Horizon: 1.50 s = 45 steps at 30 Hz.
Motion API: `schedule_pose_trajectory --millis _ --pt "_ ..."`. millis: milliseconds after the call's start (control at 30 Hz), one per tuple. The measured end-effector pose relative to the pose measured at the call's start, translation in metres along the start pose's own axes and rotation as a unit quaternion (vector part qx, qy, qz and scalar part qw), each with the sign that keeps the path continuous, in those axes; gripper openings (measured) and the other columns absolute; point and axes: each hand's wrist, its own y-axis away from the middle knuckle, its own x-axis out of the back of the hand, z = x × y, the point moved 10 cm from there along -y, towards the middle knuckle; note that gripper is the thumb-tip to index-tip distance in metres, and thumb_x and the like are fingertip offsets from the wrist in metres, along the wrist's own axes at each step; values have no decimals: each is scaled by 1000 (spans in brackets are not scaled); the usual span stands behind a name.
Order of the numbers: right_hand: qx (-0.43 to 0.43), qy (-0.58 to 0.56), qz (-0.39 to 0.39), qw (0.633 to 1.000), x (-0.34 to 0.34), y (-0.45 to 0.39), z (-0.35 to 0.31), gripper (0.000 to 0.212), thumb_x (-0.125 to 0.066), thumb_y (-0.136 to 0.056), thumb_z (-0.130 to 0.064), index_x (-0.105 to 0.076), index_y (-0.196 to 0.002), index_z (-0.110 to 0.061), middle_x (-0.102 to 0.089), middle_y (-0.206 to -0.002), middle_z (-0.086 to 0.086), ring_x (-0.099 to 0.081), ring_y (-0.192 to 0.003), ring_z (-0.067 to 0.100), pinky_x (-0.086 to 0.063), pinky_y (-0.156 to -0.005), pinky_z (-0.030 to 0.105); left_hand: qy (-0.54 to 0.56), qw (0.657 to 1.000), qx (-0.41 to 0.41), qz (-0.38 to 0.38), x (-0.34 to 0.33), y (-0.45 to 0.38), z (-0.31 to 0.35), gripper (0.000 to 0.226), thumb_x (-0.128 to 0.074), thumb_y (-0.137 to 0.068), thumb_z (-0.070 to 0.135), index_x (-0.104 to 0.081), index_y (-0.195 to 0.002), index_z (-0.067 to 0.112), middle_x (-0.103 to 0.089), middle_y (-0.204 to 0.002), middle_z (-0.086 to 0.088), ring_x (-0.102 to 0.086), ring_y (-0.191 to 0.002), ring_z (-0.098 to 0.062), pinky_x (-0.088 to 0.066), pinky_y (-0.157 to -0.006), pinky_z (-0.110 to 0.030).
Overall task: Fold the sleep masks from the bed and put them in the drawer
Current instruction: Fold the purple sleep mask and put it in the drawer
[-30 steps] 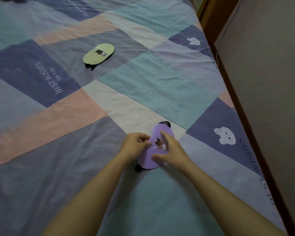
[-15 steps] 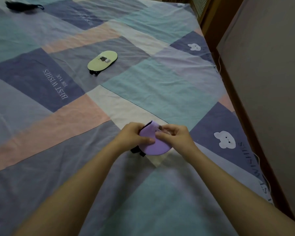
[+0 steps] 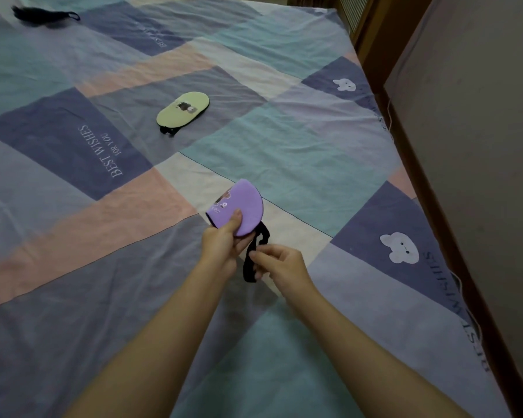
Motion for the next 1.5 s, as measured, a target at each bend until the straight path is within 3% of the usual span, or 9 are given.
schedule_pose_trajectory --millis 233,433,567,700,900,1067,1200,1367,1500 --pt "-13 -120 -121 985 0 10 -22 48 -36 -91 -13 -59 -49 -17 -53 -58 12 -58 -80 25 -40 -93 33 24 990 -41 132 53 -10 26 33 -60 -91 9 -51 -120 -3 -61 -106 -15 -67 -73 -26 -60 -60 -33" --pt "29 -336 -141 931 3 8 -79 43 -43 -80 -34 -69 -67 -3 -50 -45 3 -62 -69 23 -43 -86 30 -45 983 -46 170 71 -4 20 35 -63 -89 11 -54 -120 -4 -62 -109 -14 -64 -91 -29 -56 -69 -33" --pt "33 -469 -149 870 -5 0 -90 54 -40 -87 -41 -57 -127 -9 -61 -131 8 -56 -122 17 -35 -109 33 -51 985 -66 153 64 13 2 27 -62 -89 10 -58 -115 0 -64 -100 -10 -63 -73 -18 -53 -47 -16" --pt "39 -25 69 997 30 -9 -63 24 -42 -98 -32 -64 -107 -30 -63 -121 -10 -56 -101 -10 -40 -94 14 -35 985 -94 142 70 16 10 19 -63 -89 13 -60 -106 6 -67 -94 -4 -65 -76 -16 -57 -64 -25" --pt "72 480 64 872 23 4 -32 21 -58 -87 -33 -71 -102 -28 -75 -73 -9 -67 -73 9 -45 -63 26 -17 987 -140 75 62 19 29 22 -63 -89 13 -60 -110 12 -68 -100 1 -67 -88 -16 -59 -69 -29" --pt "-39 18 -249 968 -31 34 -22 55 -45 -92 -46 -70 -62 -8 -65 -54 11 -62 -60 21 -48 -69 26 -22 978 -133 160 92 13 36 36 -63 -89 14 -56 -123 3 -64 -116 -10 -64 -99 -25 -58 -76 -32" --pt "-6 -340 -161 927 -19 25 -52 37 -40 -85 -28 -74 -88 -14 -74 -96 6 -69 -93 18 -46 -81 32 -110 973 -159 122 91 22 32 39 -63 -89 9 -54 -126 4 -63 -116 -9 -63 -95 -21 -53 -58 -14" --pt "47 -232 106 966 14 12 -46 32 -50 -90 5 -69 -103 -17 -68 -116 0 -73 -74 24 -58 -73 30 -87 983 -164 13 60 39 25 29 -64 -88 11 -57 -112 26 -66 -108 3 -66 -94 -10 -59 -70 -28" --pt "110 -68 95 987 13 19 -53 38 -75 -76 -6 -68 -109 -23 -66 -121 -6 -70 -95 15 -55 -84 26 -55 986 -135 -80 40 41 30 30 -64 -87 16 -59 -116 24 -68 -114 -1 -67 -101 -18 -58 -78 -38"
